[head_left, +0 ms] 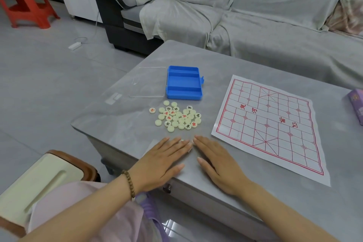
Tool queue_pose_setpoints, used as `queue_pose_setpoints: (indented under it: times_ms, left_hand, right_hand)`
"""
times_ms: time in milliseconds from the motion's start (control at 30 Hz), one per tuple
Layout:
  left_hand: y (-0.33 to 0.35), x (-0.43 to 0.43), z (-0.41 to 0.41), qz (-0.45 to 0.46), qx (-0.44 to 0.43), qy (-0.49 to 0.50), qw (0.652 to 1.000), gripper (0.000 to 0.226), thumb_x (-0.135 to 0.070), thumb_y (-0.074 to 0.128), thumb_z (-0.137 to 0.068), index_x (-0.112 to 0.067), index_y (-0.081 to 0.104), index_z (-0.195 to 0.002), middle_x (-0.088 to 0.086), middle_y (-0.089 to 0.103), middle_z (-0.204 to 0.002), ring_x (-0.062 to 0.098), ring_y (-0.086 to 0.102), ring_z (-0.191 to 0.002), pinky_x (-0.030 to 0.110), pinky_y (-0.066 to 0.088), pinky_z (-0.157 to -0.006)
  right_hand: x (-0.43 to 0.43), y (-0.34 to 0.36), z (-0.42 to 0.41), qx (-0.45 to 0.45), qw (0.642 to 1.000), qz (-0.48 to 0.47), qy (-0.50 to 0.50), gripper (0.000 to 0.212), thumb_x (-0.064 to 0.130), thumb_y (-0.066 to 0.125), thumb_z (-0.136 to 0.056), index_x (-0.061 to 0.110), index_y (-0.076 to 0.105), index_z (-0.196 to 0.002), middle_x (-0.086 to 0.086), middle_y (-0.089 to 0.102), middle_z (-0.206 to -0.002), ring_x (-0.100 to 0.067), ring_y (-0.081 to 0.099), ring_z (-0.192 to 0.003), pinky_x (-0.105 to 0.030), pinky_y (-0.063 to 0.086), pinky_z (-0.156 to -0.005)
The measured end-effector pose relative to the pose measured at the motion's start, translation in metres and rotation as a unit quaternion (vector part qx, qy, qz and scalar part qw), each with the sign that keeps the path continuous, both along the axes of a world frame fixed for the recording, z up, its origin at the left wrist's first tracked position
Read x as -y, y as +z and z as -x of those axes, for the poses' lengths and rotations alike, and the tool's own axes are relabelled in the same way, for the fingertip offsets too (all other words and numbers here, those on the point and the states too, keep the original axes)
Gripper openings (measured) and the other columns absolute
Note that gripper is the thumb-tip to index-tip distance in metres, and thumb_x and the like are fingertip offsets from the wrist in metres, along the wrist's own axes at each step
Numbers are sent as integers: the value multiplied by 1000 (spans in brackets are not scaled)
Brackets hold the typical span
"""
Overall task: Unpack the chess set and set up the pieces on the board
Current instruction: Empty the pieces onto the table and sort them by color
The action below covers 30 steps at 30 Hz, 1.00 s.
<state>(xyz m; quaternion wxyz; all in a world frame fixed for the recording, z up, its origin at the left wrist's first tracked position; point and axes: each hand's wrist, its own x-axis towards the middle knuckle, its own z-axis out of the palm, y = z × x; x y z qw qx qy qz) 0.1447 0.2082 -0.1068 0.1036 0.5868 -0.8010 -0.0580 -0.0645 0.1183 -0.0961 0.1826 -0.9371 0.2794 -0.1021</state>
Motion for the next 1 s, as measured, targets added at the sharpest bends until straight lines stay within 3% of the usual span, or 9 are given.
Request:
queue_pose_setpoints:
  times_ms: [67, 200, 333, 433, 600, 700, 867, 1000]
  left_hand:
    - [0, -1, 3, -10, -3, 8, 1000, 60, -55, 2, -94, -28, 1, -147, -11, 0, -154, 3, -6, -142, 27, -7, -115]
    - [-4, 1, 2, 4, 12, 58, 998, 60, -52, 6, -96, -22, 8, -148, -7, 10, -154, 11, 6, -143, 31, 0, -114]
    - [-2, 6, 0, -8, -11, 83, 996, 66, -60, -10, -87, -28, -2, -145, -13, -2, -151, 6, -5, -142, 25, -10, -113]
    - [2, 7, 1, -19, -13, 81, 996, 65, -58, -10, -86, -30, -7, -144, -16, -7, -151, 3, -9, -141, 23, -13, -112]
    - [1, 4, 2, 7, 8, 42, 999, 61, -52, 1, -96, -23, 7, -148, -9, 6, -155, 5, -2, -143, 30, -3, -114]
    - [0, 5, 7, 7, 28, 18, 999, 63, -51, -2, -95, -21, 12, -148, -7, 11, -155, 7, -2, -143, 32, -2, -114]
    - [-1, 23, 4, 2, 32, 55, 998, 70, -56, -16, -86, -23, -1, -146, -9, 1, -155, 6, -13, -141, 30, -10, -115]
    - [0, 30, -7, 26, 63, 80, 995, 65, -52, -7, -92, -21, 11, -147, -6, 12, -155, 10, -5, -142, 33, -8, -114]
  right_hand:
    - [-6, 3, 2, 7, 1000, 6, 10, 56, 51, 20, -97, 29, 19, -148, 16, 14, -154, 3, 7, -141, -19, 3, -116]
    - [-10, 1, 6, -18, 999, 18, 24, 58, 54, 15, -96, 29, 15, -149, 15, 11, -155, 1, 5, -142, -22, 1, -117]
    - [-8, 1, 3, -43, 999, 8, 23, 61, 57, 11, -94, 31, 8, -149, 16, 4, -155, 1, -2, -143, -23, -3, -117]
    - [-10, 4, -2, -66, 997, 17, 44, 62, 56, 11, -93, 31, 6, -149, 16, 0, -155, 3, -7, -142, -21, -8, -116]
    - [-13, 7, 9, -45, 998, 19, 29, 61, 56, 12, -95, 29, 7, -150, 15, 3, -156, 1, -3, -143, -24, -5, -117]
    - [-16, 3, 23, -78, 995, 32, 53, 62, 57, 10, -95, 29, 8, -149, 14, 2, -156, 1, -6, -142, -27, -6, -117]
    - [-5, 3, 13, -135, 990, 14, 42, 63, 57, 6, -91, 33, -12, -146, 20, -18, -152, 4, -23, -137, -25, -16, -114]
    - [13, -1, -10, -130, 991, 19, 16, 69, 60, 5, -89, 28, -9, -148, 15, -17, -153, -1, -19, -140, -25, -16, -114]
